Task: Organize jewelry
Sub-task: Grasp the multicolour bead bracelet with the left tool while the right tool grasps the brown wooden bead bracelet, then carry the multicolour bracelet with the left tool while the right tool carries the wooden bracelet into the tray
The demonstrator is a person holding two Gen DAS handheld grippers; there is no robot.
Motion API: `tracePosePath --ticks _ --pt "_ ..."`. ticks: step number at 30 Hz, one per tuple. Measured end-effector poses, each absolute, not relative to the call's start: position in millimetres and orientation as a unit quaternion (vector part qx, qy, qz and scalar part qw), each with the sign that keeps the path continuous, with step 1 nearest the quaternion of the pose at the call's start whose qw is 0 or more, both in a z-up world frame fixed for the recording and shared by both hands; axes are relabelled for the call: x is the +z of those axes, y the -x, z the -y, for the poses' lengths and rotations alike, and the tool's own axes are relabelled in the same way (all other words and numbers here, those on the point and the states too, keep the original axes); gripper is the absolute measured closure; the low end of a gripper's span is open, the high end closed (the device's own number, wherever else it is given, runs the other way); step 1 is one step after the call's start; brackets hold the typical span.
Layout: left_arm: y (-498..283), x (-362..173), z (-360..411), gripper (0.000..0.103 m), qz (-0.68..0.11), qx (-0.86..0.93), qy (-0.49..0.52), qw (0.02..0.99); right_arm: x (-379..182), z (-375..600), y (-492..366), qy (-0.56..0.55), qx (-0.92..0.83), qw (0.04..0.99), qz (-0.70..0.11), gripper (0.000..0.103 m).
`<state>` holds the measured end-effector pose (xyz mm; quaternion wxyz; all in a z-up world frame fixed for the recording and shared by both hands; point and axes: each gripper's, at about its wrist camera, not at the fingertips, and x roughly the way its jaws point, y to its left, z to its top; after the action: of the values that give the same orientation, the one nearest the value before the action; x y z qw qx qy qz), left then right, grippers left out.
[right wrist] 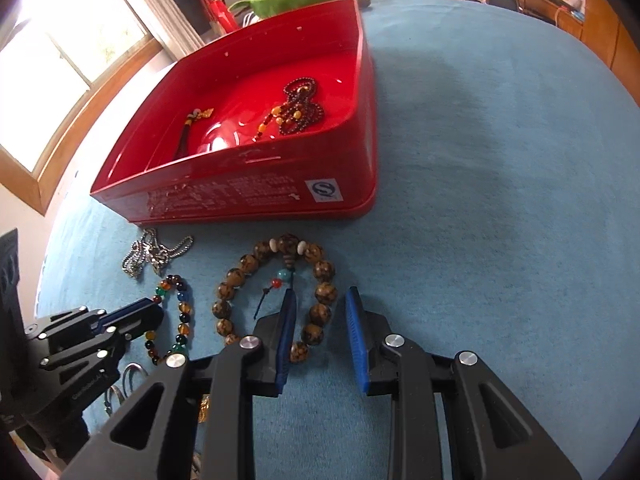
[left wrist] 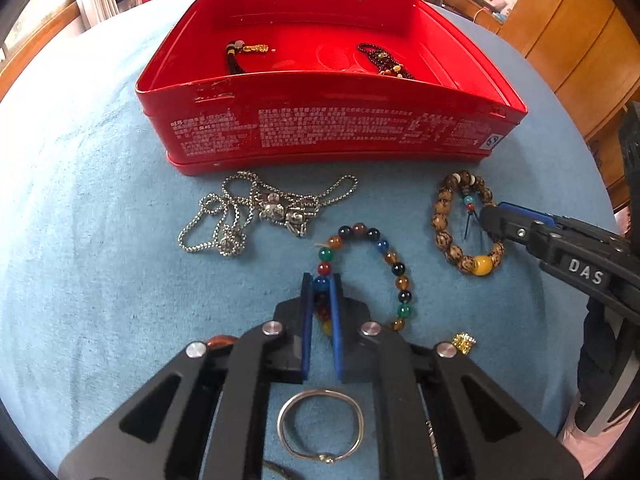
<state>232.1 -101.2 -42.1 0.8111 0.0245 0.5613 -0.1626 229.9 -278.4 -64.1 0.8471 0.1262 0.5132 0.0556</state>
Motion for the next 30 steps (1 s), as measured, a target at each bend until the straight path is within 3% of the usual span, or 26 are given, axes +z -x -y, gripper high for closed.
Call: tracePosePath --ticks 2,4,19,30 --pt "-232 -42 100 0.097 -0.562 -0.164 -0.019 0.810 -65 275 -232 -0.115 0.049 0.850 -0.512 0.090" --pt "-234 -42 98 0.097 -0.563 -0.167 -0.012 0.810 -65 277 -231 -0.122 0.050 0.849 -0.512 0.092" --pt "-215 -5 75 0.097 -0.525 -0.203 0.028 0.826 -19 280 -196 -0.177 0.146 0.852 -0.471 0.092" --pt "-223 -22 78 0.097 -0.542 -0.197 0.024 0.816 -48 278 -209 -0.172 0.138 0.829 -0.515 0.092"
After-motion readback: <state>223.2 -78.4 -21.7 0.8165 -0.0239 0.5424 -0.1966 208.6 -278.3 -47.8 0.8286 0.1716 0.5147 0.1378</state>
